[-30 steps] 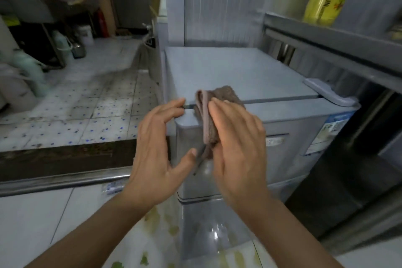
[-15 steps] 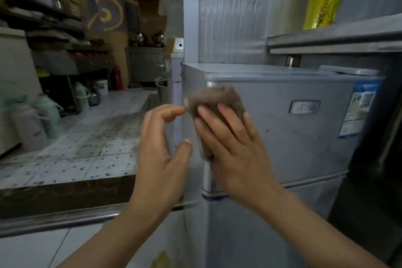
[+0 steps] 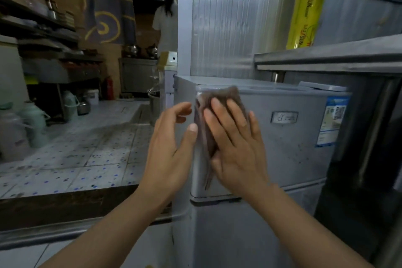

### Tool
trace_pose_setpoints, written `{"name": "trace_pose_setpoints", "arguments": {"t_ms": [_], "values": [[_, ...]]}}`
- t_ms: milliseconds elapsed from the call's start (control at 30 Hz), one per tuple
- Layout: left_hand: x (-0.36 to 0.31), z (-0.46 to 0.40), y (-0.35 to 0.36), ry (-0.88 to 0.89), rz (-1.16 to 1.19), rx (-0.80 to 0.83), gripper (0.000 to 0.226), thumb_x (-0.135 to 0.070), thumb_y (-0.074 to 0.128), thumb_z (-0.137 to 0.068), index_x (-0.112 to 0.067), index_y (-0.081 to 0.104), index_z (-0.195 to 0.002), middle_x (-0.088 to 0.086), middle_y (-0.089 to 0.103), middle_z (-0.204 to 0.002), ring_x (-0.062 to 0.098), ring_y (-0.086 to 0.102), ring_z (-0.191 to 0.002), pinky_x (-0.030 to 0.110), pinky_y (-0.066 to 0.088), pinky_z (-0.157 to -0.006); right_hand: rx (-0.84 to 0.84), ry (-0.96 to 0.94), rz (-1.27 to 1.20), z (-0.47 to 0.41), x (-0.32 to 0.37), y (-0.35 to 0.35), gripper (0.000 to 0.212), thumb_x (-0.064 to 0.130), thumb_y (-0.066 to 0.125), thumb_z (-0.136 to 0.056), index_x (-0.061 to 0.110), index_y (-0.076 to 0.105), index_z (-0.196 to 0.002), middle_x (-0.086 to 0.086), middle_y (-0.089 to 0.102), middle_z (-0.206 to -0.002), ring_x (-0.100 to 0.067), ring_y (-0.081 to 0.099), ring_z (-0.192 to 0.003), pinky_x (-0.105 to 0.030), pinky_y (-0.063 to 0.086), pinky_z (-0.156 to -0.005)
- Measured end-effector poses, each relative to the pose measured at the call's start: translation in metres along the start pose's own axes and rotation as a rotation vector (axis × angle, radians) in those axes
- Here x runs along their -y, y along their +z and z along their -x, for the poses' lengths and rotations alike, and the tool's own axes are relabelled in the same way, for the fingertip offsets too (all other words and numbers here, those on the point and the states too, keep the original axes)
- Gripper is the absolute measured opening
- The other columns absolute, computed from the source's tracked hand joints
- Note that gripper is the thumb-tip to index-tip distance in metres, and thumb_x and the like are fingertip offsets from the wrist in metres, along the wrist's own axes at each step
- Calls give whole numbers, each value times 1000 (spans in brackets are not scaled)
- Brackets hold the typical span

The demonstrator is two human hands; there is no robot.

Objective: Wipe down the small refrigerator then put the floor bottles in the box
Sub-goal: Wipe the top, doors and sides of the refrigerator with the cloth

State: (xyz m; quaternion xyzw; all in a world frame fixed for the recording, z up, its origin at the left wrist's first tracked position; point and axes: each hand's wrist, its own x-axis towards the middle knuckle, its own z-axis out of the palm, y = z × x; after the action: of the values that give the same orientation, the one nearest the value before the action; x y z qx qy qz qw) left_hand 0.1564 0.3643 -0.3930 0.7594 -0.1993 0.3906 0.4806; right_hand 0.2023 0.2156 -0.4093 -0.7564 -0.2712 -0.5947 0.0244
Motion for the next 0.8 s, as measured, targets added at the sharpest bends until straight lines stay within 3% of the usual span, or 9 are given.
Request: {"name": "trace_pose_setpoints", "arguments": {"t_ms": [167, 267, 367, 467, 600, 700, 800], "values": [[-2, 0, 22, 54, 16, -73, 43, -24, 41, -93, -21, 42, -136, -8, 50, -131, 1, 46, -121, 28, 41, -102, -53, 130, -64, -5, 13, 5, 59, 32, 36, -94, 15, 18, -148, -2, 10, -157, -22, 8, -147, -45, 11, -119], [3, 5, 29, 28, -10, -137, 47, -20, 40, -92, -22, 39, -139, -8, 48, -129, 0, 48, -116, 26, 43, -98, -32, 112, -60, 20, 16, 12, 66, 30, 40, -88, 17, 16, -148, -1, 9, -157, -20, 7, -147, -43, 9, -119], [3, 3, 36, 19, -52, -183, 44, -15, 49, -94, -24, 38, -135, -7, 46, -126, 7, 50, -111, 31, 46, -97, -22, 35, -20, 21, -8, 9, 73, 27, 45, -81, 18, 19, -148, 0, 14, -157, -17, 6, -147, -44, 4, -119], [2, 1, 43, -9, -88, -187, 48, -17, 53, -91, -23, 34, -135, -2, 44, -128, 12, 48, -110, 40, 47, -96, -20, 158, 11, 25, -44, -4, 70, 23, 44, -83, 16, 18, -148, -1, 16, -156, -18, 7, -146, -43, 1, -119], [3, 2, 45, -7, -101, -205, 50, -16, 52, -91, -21, 31, -137, -5, 40, -127, 5, 46, -105, 40, 48, -93, 5, 225, 19, 39, -90, -14, 72, 24, 41, -83, 12, 14, -148, -4, 12, -157, -20, 6, -146, -43, -3, -119], [4, 1, 48, -9, -116, -217, 51, -14, 52, -92, -20, 31, -138, -9, 38, -126, 7, 47, -107, 38, 47, -93, 28, 488, 19, 55, -134, -20, 90, 13, 57, -78, 15, 4, -150, -5, 4, -159, -18, 0, -146, -40, -4, -120], [7, 1, 51, 5, -154, -245, 51, -12, 52, -92, -18, 31, -138, -13, 38, -120, 5, 45, -98, 32, 44, -84, 16, 777, -108, 67, -170, -26, 86, 5, 52, -83, 18, 1, -151, -4, 2, -160, -20, 2, -146, -48, 13, -119]]}}
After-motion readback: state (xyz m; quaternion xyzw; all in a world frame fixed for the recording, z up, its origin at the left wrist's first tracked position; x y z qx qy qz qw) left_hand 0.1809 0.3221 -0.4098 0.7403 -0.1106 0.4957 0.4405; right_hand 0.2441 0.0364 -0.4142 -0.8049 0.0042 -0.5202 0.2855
